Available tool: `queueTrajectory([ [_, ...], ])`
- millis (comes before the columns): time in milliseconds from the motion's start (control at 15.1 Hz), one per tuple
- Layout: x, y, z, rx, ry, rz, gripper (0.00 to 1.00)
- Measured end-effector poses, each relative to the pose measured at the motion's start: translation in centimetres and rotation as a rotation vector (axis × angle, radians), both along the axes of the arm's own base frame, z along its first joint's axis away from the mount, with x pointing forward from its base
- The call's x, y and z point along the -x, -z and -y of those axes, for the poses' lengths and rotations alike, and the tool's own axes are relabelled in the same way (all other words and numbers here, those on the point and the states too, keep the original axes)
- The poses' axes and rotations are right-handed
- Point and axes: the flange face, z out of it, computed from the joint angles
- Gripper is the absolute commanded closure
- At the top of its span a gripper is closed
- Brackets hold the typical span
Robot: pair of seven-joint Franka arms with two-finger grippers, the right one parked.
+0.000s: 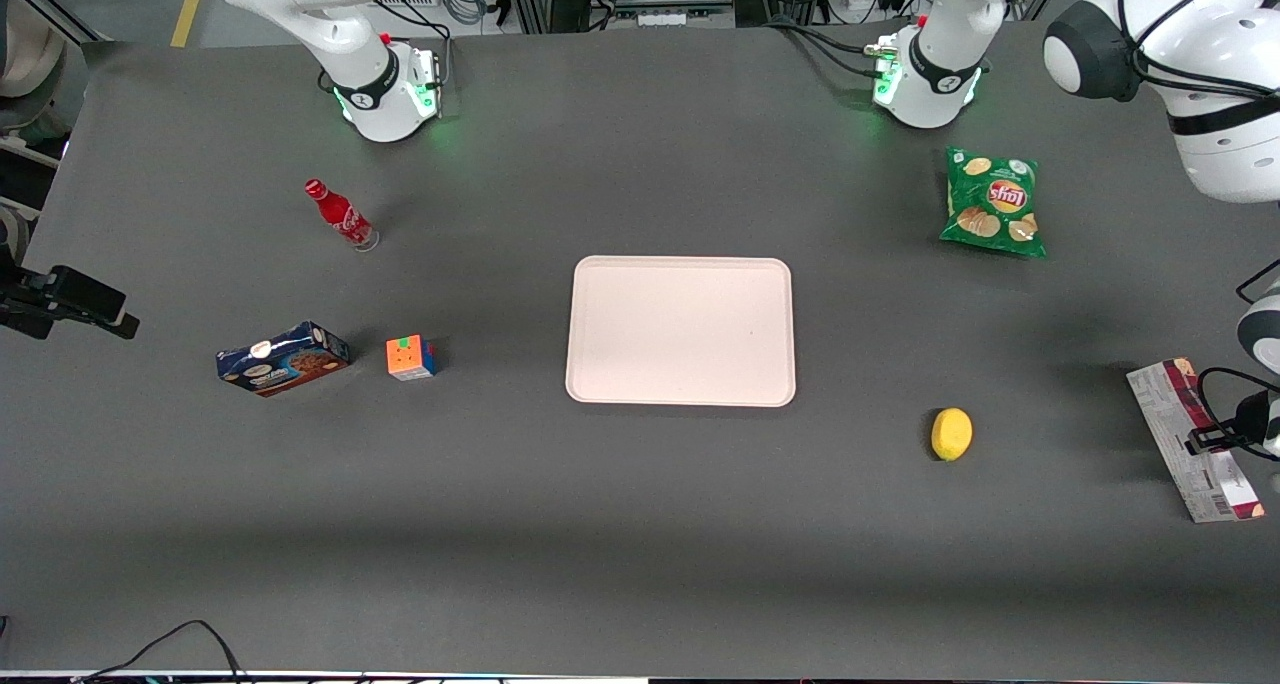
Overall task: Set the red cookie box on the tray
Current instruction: 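Close the left gripper on the cookie box's end and lift it, then carry the upright cookie box with the left gripper over the white tray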
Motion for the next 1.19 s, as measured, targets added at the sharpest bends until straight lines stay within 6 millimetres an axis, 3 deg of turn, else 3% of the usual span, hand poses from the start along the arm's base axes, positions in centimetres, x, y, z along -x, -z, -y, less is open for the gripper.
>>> queueTrajectory([
  [265, -0.1, -0.8, 0.8, 0.037, 0.082, -0.064, 1.00],
  [464, -0.7, -5.0, 3.3, 0.057, 0.189, -0.123, 1.00],
  [530, -1.0, -7.2, 5.0, 0.078, 0.223, -0.134, 1.00],
  [795, -1.4, -16.6, 14.8, 0.161, 0.381, -0.132, 1.00],
  [1192, 0.1, -24.0, 28.2, 0.148, 0.381, -0.186, 1.00],
])
